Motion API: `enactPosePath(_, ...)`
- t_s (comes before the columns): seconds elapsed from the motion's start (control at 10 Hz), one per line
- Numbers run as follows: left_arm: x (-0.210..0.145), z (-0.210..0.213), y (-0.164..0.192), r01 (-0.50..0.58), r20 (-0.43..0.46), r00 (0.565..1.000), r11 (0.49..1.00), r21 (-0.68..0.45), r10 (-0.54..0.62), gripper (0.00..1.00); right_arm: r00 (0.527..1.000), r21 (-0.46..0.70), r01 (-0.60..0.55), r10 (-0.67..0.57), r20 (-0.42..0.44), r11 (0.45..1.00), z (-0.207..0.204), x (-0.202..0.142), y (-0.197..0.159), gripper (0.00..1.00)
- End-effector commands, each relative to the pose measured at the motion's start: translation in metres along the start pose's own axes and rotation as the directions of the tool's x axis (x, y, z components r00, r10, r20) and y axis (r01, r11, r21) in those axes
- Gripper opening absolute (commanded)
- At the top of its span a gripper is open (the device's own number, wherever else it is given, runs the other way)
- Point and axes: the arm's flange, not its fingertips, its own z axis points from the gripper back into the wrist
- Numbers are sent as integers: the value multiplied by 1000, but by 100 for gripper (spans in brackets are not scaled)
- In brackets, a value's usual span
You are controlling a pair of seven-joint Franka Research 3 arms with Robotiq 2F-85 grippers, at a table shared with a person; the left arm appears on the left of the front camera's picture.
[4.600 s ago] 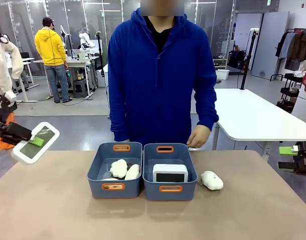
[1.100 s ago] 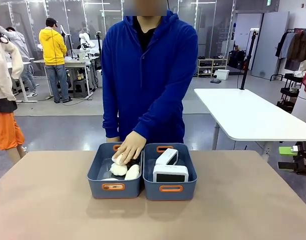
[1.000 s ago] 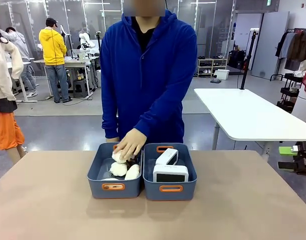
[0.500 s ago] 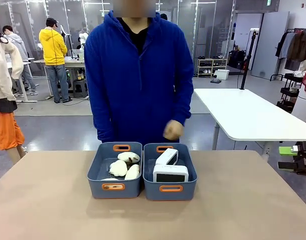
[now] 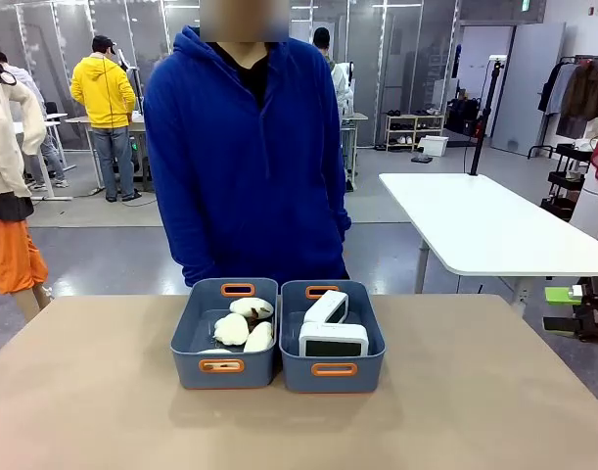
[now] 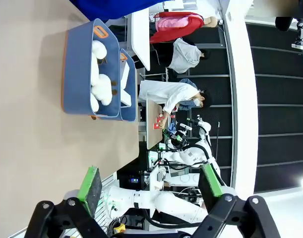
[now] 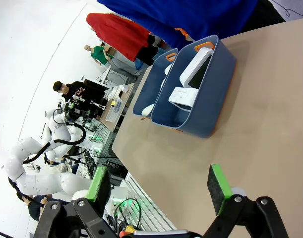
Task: Sort the digital clocks into the basket.
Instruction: Pick up the Digital clock from the table and place it into the empty Plastic storage basket.
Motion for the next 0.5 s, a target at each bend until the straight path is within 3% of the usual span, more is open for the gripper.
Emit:
enactPosePath(0.0,0,1,-6,-16,7,1000,1000,3,16,100,1000,7,-8,8,12,1000,0,1,3,100)
enactPosePath(0.4,0,1,-6,-16,7,1000,1000,3,16,100,1000,7,-8,8,12,1000,0,1,3,100)
